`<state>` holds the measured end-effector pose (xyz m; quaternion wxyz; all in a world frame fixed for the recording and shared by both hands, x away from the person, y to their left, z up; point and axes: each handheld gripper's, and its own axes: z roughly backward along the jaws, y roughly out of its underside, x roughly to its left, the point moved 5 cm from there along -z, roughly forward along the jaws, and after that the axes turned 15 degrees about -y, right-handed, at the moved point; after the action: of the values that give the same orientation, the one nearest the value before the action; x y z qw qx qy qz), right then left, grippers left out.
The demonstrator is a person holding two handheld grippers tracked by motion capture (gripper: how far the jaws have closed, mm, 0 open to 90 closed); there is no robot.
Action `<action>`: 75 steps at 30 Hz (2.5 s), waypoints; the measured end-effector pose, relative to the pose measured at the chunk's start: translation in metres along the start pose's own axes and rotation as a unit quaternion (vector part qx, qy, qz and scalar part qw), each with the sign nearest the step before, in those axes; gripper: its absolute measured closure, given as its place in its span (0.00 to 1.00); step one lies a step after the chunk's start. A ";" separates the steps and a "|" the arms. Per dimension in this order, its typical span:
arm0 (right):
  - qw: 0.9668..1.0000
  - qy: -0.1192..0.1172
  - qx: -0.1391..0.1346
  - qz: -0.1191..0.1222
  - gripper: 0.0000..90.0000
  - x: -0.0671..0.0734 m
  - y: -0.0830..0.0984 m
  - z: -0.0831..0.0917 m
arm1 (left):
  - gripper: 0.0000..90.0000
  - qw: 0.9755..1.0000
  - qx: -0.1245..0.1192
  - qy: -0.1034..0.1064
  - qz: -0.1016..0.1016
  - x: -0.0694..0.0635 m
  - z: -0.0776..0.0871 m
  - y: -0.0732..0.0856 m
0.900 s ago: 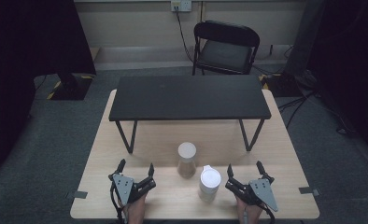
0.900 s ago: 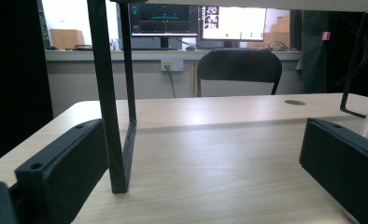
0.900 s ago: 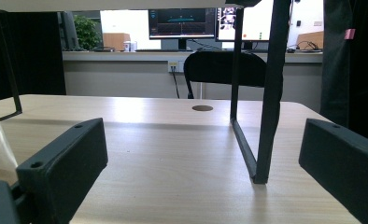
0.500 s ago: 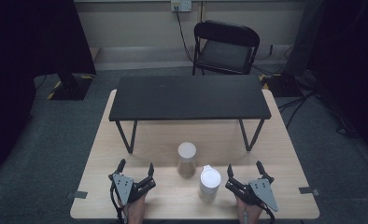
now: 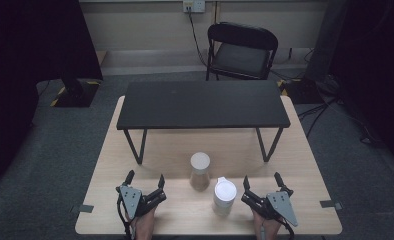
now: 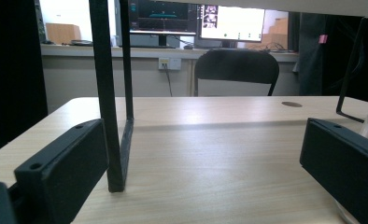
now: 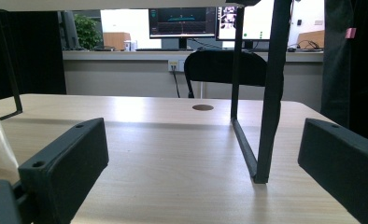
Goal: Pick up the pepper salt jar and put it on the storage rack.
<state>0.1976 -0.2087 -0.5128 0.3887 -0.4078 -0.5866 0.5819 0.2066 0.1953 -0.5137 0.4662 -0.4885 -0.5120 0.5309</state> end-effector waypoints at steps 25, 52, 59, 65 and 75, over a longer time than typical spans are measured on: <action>1.000 -0.004 0.001 -0.002 0.01 -0.001 0.000 0.000 | 0.00 0.998 -0.013 0.061 0.023 -0.001 0.000 -0.042; 1.000 -0.006 0.000 0.000 0.01 -0.002 0.000 0.000 | 0.00 0.982 -0.009 0.186 0.019 -0.031 -0.030 -0.064; 1.000 -0.005 0.000 0.000 0.01 -0.001 0.000 0.000 | 0.00 0.977 -0.021 0.212 0.013 -0.045 -0.040 -0.064; 1.000 -0.005 0.001 -0.001 0.01 -0.001 0.000 0.000 | 0.00 0.973 -0.010 0.229 0.008 -0.051 -0.047 -0.063; 1.000 -0.005 0.000 0.000 0.01 -0.001 0.000 0.000 | 0.06 0.968 0.014 0.250 -0.012 -0.064 -0.058 -0.054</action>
<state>0.1977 -0.2101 -0.5128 0.3859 -0.4047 -0.5886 0.5838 0.2700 0.1385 -0.4568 0.5930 -0.5927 -0.3772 0.3933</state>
